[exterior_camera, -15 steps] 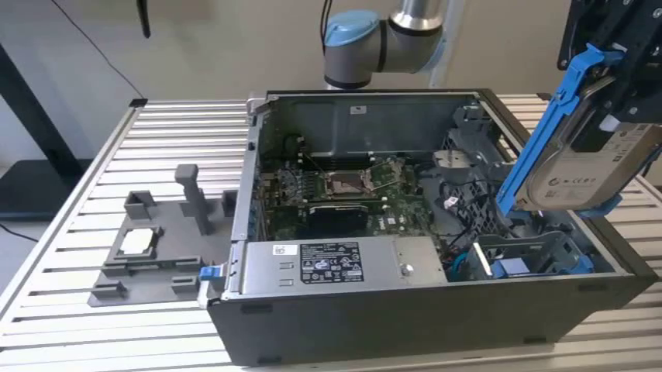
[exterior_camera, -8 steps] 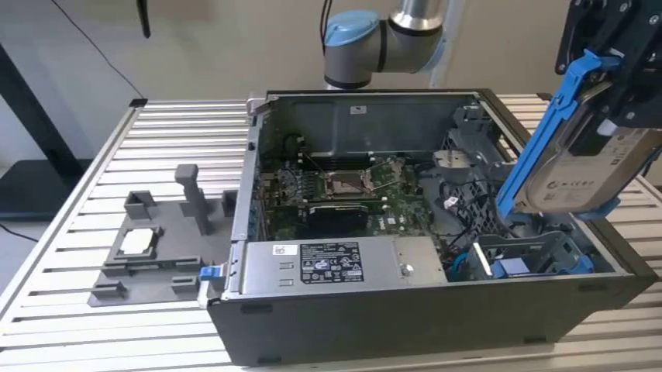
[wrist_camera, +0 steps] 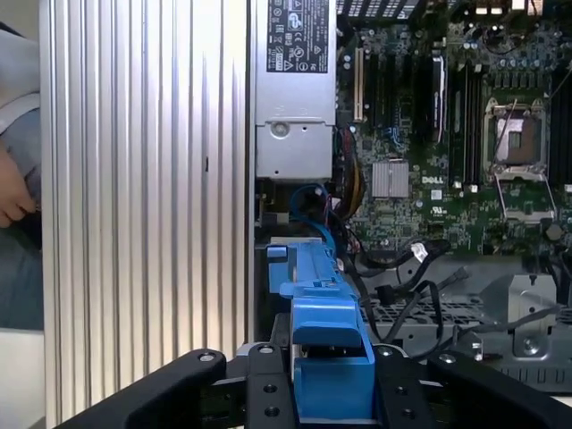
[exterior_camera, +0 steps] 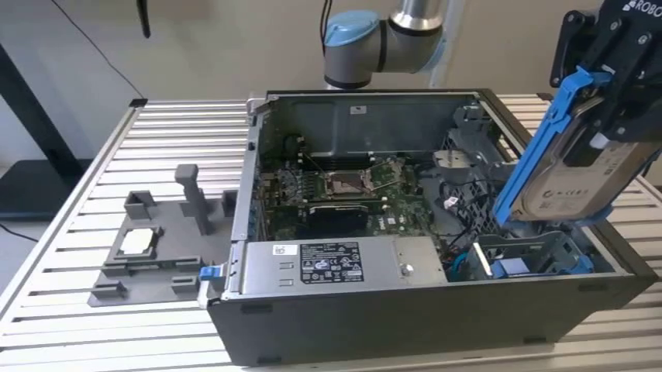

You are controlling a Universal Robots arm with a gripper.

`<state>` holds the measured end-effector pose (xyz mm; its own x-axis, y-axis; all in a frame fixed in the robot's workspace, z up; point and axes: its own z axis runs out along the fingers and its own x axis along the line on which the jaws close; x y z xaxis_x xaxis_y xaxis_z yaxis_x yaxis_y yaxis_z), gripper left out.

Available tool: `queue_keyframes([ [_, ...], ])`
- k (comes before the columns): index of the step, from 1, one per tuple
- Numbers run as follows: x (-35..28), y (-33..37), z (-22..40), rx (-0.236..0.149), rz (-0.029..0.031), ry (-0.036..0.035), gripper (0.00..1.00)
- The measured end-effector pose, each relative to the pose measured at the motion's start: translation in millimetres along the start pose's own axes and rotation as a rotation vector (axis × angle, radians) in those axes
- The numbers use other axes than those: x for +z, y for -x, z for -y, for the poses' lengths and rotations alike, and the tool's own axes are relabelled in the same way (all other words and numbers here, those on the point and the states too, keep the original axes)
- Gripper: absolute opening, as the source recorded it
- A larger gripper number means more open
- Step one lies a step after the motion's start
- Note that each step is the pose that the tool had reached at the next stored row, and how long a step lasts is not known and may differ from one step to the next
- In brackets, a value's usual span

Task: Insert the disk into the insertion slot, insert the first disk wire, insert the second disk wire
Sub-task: 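Insert the disk into the insertion slot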

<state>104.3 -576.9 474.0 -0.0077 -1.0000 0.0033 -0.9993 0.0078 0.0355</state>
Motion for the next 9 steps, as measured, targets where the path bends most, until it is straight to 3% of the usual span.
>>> queue_keyframes([
  [9,14.4,0.1,2.3,-0.007,-0.0002,-0.0029,0.33],
])
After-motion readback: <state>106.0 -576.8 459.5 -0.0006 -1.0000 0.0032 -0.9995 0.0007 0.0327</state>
